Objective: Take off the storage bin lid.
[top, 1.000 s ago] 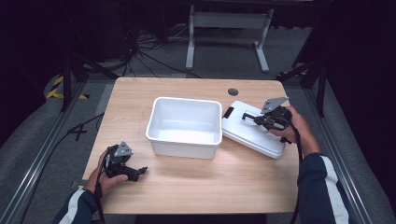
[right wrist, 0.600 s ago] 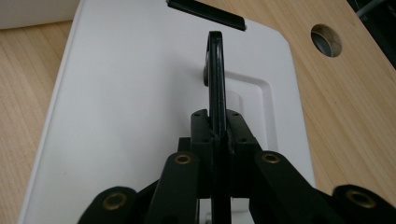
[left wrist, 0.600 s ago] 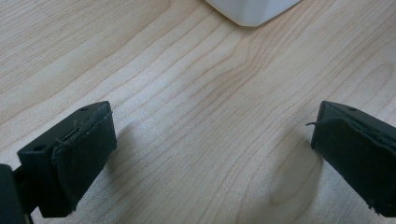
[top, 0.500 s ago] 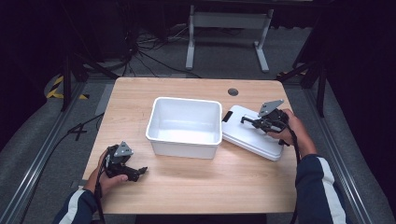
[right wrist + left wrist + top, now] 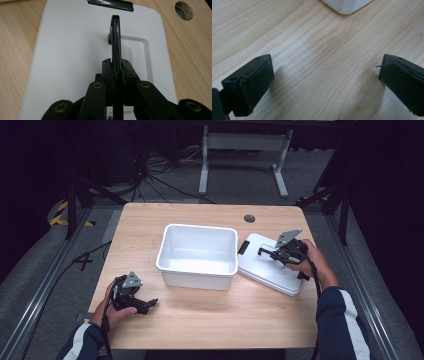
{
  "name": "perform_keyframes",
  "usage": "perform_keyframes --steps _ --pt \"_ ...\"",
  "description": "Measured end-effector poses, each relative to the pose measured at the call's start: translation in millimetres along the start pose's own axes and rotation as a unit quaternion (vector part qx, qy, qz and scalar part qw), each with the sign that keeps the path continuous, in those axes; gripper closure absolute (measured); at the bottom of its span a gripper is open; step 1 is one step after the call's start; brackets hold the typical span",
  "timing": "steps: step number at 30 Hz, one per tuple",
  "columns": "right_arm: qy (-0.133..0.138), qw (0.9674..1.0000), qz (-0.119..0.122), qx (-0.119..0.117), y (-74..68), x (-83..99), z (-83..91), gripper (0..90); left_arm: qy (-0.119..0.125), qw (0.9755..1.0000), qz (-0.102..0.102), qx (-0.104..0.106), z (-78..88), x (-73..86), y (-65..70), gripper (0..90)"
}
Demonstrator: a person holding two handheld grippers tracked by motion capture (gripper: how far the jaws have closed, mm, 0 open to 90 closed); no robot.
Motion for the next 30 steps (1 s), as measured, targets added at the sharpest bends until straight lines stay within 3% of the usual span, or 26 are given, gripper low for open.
perform_keyframes --steps 6,9,16,24,29,30 --pt "-0.011 0.9999 -0.005 0.002 0.3 3.7 -3.1 81.7 0.000 1.0000 0.000 0.000 0.0 0.0 0.0 0.5" --pt "0.002 0.9999 -0.012 -0.001 1.1 4.8 -0.8 81.2 0.000 1.0000 0.000 0.000 0.0 0.0 0.1 0.5" --pt "0.004 0.9999 -0.015 -0.003 0.5 5.1 2.0 77.8 0.000 1.0000 0.000 0.000 -0.1 0.0 0.1 0.5" --pt "0.006 0.9997 -0.025 0.005 -3.6 1.8 8.0 68.4 0.000 1.0000 0.000 -0.001 0.2 0.2 0.2 0.5" --pt "0.016 0.9990 -0.041 0.002 -6.1 -0.6 17.3 62.3 0.000 1.0000 0.000 -0.001 0.2 0.3 0.2 0.5" --pt "0.018 0.9990 -0.041 -0.008 -7.5 -0.6 18.9 61.5 0.000 1.0000 0.000 -0.001 0.2 0.3 0.1 0.5"
Point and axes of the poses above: each handheld gripper's, and its own axes: z roughly backward along the jaws, x roughly out of its underside, y roughly to its right, the point moved 1 cm from there along -z, roughly forward along the jaws, and after that the axes turned 3 degrees about -z, right-handed, at the moved point
